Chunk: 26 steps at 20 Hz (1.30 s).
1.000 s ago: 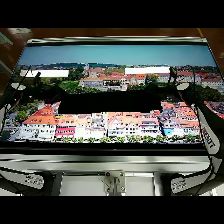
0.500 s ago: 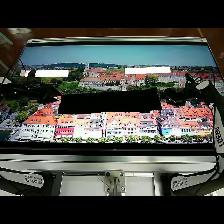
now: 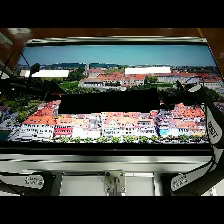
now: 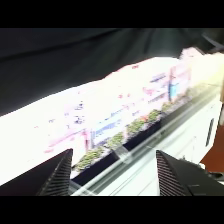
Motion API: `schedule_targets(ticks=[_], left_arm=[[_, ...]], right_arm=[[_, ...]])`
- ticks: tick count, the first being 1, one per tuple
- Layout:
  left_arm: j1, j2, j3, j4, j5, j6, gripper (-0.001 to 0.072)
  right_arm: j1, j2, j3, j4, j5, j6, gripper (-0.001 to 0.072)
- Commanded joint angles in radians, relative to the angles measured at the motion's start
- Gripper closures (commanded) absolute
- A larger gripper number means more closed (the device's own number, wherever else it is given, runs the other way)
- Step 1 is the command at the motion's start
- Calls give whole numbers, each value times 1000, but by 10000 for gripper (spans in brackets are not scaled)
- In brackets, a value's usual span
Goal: Fold the shirts.
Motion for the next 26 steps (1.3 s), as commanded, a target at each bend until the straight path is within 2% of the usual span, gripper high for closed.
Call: schedule_targets(ticks=[1,2,3,4,5,7,8,9,14,17,20,26], left_arm=[[-56,8,1,-33,13,5,128],[-78,8,1,-33,26,5,128],[-100,8,1,-33,39,8,128],[-120,8,1,-33,48,17,128],[-140,8,1,-33,67,23,128],[-181,6,1,-33,151,22,144],[-205,4,1,-33,200,22,376],[-236,-3,0,-33,261,24,664],[-460,-103,-4,-33,510,19,665],[-578,-179,-3,-68,641,0,664],[-656,-220,-3,-204,703,0,664],[-766,-249,-3,-229,794,-1,665]], right_arm=[[44,-29,0,55,-104,20,99],[56,-36,0,72,-124,20,220],[66,-35,0,73,-142,19,377],[70,-32,0,75,-150,19,605],[70,-24,0,75,-146,18,632],[59,13,0,61,-108,-3,633],[50,43,0,58,-83,-19,633],[42,77,0,53,-53,-27,633],[38,288,0,-46,93,-26,633],[38,379,0,-53,178,-15,633],[38,454,0,-52,255,-15,633],[39,614,0,-49,325,-15,633]])
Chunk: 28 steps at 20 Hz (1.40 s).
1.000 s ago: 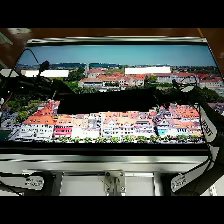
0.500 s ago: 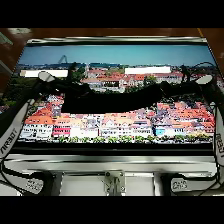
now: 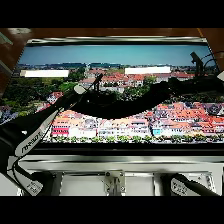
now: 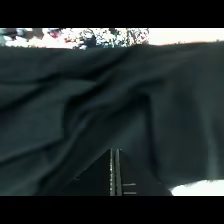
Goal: Fold the shirts.
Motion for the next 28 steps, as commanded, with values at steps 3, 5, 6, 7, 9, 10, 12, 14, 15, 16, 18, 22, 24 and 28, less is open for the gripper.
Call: schedule_targets(ticks=[3,5,6,7,9,10,12,14,15,16,18,22,24,28], left_arm=[[-132,-56,0,-117,24,-27,665],[-195,-80,0,-172,25,-27,665],[-220,-94,1,-214,26,-26,664],[-237,-109,1,-255,25,-23,665],[-235,-130,1,-316,25,-23,665],[-220,-131,1,-342,24,-16,665],[-166,-111,1,-410,5,89,667],[-89,-53,1,-433,-2,153,668],[-43,-10,1,-431,-4,185,668],[6,41,1,-429,-6,219,668],[107,147,1,-399,-6,256,667],[316,356,1,-290,-72,256,667],[408,444,1,-249,-136,255,667],[525,569,0,-184,-244,255,667]], right_arm=[[0,147,1,6,85,5,632],[0,186,1,7,97,21,632],[0,205,1,7,99,24,632],[0,219,1,7,99,29,633],[0,239,1,18,105,47,632],[1,241,1,44,113,51,633],[13,240,1,86,116,51,633],[81,237,1,41,78,51,633],[137,228,1,5,48,51,632],[196,214,1,-24,19,51,632],[324,159,1,-58,-44,51,632],[560,-30,1,-72,-216,42,632],[645,-137,1,-72,-342,38,632],[749,-322,1,29,-597,37,632]])
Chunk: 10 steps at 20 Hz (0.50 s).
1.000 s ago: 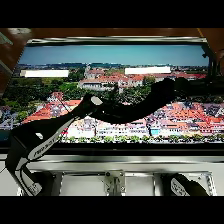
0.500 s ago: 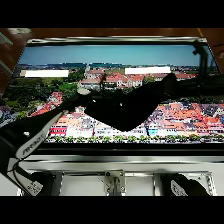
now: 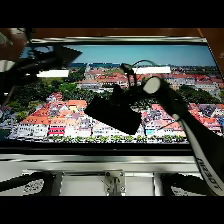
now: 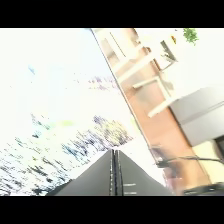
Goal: Fold the shirts.
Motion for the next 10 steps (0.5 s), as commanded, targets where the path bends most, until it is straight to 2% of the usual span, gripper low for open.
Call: schedule_targets(ticks=[1,3,4,5,6,8,10], left_arm=[[103,110,1,67,-112,5,667],[114,129,1,67,-163,5,667],[114,131,1,68,-187,5,667],[114,130,0,68,-207,5,666],[114,130,0,72,-219,5,667],[114,130,-2,74,-220,5,667],[116,129,-2,80,-219,5,666]], right_arm=[[97,-153,1,113,-253,-3,632],[116,-208,1,206,-348,-3,617],[121,-229,1,257,-389,-4,493],[120,-243,1,317,-410,-10,218],[117,-247,1,354,-414,-30,72],[83,-223,2,336,-320,-64,73],[5,-173,1,198,-98,-66,74]])
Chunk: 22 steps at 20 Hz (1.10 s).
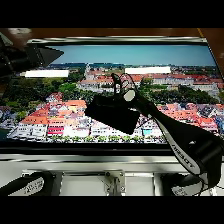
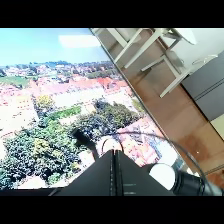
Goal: Fold the shirts.
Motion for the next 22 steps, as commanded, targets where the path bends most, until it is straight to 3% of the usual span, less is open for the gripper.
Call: schedule_targets(ticks=[1,5,6,7,10,14,17,20,21,22], left_arm=[[6,5,-1,15,-24,1,667],[6,5,-1,45,-24,0,666],[6,5,-1,51,-24,0,666],[6,5,-1,55,-24,0,666],[6,5,-1,56,-32,0,666],[6,5,-1,56,-48,0,666],[6,5,-1,56,-50,0,666],[6,5,-1,56,-50,0,666],[6,5,-1,56,-50,0,666],[6,5,-1,56,-50,0,666]], right_arm=[[-113,59,1,-184,318,6,74],[-322,163,-4,-716,814,224,73],[-377,173,-26,-746,865,259,72],[-428,175,-63,-682,869,275,72],[-465,175,-226,-483,684,282,73],[-383,167,-365,-355,347,252,73],[-343,129,-366,-326,233,247,72],[-337,91,-366,-204,181,156,74],[-337,91,-366,-171,150,106,160],[-338,93,-356,-162,141,65,453]])
